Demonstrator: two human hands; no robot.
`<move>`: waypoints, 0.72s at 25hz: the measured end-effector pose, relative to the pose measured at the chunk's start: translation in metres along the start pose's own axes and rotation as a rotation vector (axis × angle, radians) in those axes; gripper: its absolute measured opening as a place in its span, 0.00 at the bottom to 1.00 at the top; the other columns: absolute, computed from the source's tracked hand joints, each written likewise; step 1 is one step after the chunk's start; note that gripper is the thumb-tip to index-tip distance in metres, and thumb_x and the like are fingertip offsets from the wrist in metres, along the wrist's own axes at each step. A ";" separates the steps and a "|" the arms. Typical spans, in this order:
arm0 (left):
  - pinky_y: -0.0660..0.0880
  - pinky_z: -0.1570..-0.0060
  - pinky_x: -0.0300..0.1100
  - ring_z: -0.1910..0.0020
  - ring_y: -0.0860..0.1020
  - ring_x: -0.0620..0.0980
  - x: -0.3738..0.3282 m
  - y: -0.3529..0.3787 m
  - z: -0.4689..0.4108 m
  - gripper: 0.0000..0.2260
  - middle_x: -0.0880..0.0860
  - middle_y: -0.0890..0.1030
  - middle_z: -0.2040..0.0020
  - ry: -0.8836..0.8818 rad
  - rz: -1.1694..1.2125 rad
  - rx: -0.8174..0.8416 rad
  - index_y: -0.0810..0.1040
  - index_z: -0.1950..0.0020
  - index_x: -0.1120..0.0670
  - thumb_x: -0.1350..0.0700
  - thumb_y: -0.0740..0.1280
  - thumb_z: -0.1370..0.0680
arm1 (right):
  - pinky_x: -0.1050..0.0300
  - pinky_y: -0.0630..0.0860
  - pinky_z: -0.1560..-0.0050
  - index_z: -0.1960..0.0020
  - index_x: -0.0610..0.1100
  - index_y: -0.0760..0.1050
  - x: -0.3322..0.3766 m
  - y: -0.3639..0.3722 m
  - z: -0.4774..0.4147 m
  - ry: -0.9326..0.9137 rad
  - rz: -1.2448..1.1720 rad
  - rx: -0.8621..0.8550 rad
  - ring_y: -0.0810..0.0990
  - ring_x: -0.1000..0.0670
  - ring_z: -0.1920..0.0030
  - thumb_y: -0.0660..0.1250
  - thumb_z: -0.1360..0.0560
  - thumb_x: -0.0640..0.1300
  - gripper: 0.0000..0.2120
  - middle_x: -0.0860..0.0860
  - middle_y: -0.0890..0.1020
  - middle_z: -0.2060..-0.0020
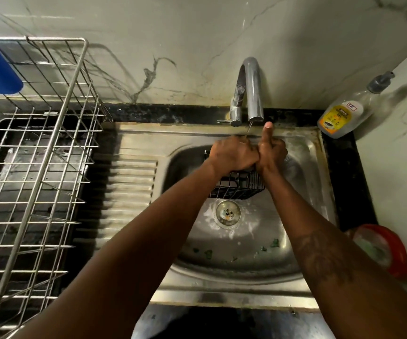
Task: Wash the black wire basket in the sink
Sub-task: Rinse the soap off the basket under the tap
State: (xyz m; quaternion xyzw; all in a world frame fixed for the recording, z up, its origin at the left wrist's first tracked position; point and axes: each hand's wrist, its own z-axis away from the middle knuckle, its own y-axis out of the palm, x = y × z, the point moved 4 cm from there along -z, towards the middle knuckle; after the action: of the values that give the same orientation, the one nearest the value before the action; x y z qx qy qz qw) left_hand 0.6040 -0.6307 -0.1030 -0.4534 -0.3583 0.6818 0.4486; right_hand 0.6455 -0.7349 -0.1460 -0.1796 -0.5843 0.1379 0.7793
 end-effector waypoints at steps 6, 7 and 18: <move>0.71 0.63 0.41 0.68 0.75 0.48 0.006 0.004 0.001 0.12 0.48 0.73 0.65 -0.132 0.618 0.478 0.72 0.55 0.51 0.52 0.55 0.15 | 0.54 0.68 0.60 0.69 0.37 0.76 0.007 -0.003 -0.005 -0.216 0.238 -0.035 0.80 0.38 0.59 0.55 0.17 0.63 0.34 0.36 0.82 0.65; 0.72 0.62 0.42 0.64 0.79 0.51 0.004 0.010 0.000 0.14 0.49 0.74 0.65 -0.068 0.380 0.240 0.73 0.57 0.50 0.51 0.54 0.15 | 0.55 0.67 0.60 0.68 0.37 0.76 0.009 -0.005 -0.006 -0.190 0.231 -0.034 0.80 0.39 0.60 0.55 0.17 0.62 0.34 0.37 0.82 0.65; 0.78 0.61 0.45 0.63 0.81 0.52 -0.015 0.017 0.018 0.18 0.51 0.82 0.61 0.159 -0.089 -0.298 0.78 0.55 0.50 0.49 0.52 0.15 | 0.51 0.73 0.47 0.51 0.33 0.81 0.003 -0.013 -0.009 -0.020 0.204 -0.017 0.81 0.37 0.45 0.51 0.16 0.63 0.35 0.35 0.83 0.48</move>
State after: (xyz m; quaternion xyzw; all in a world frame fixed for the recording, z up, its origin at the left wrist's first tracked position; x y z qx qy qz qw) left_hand 0.5851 -0.6519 -0.1073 -0.5511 -0.4385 0.5624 0.4332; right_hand 0.6550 -0.7461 -0.1398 -0.2432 -0.5719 0.2132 0.7539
